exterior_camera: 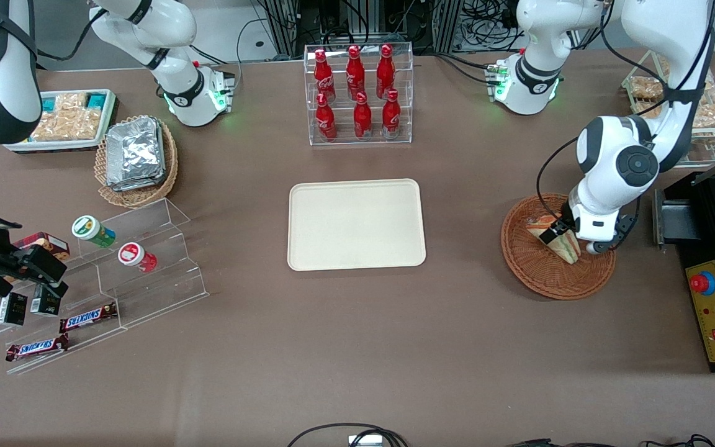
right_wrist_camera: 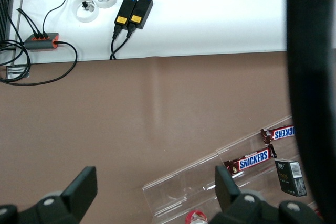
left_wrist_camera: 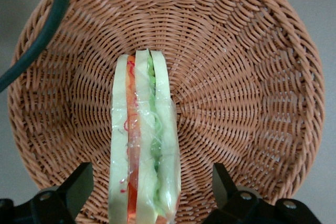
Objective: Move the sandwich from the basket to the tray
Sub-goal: 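Lower the open left gripper around the wrapped sandwich, then close the left gripper on the sandwich and lift it, then carry the held sandwich over to the cream tray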
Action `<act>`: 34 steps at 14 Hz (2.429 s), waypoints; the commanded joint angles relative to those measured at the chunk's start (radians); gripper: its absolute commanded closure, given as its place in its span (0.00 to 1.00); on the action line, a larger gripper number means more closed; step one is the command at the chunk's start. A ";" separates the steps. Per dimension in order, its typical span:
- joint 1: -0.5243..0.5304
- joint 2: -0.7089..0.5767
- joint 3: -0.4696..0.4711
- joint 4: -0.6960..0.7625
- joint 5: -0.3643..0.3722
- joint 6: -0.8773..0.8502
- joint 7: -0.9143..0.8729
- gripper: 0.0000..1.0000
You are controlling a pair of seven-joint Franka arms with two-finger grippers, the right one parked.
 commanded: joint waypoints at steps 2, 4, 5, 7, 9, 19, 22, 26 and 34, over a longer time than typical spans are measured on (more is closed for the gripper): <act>0.012 0.035 0.001 -0.024 0.020 0.068 -0.039 0.00; 0.012 0.041 0.001 -0.024 0.020 0.070 -0.048 0.14; 0.013 0.044 0.001 -0.023 0.020 0.073 -0.062 0.51; 0.013 0.049 0.002 -0.023 0.018 0.077 -0.068 1.00; 0.013 0.049 0.004 -0.021 0.018 0.077 -0.071 1.00; 0.006 -0.118 0.007 0.098 0.020 -0.207 0.030 1.00; -0.008 -0.112 -0.036 0.241 0.012 -0.373 0.057 1.00; -0.014 -0.103 -0.183 0.304 0.015 -0.394 0.065 1.00; -0.021 0.001 -0.484 0.356 0.164 -0.387 0.061 1.00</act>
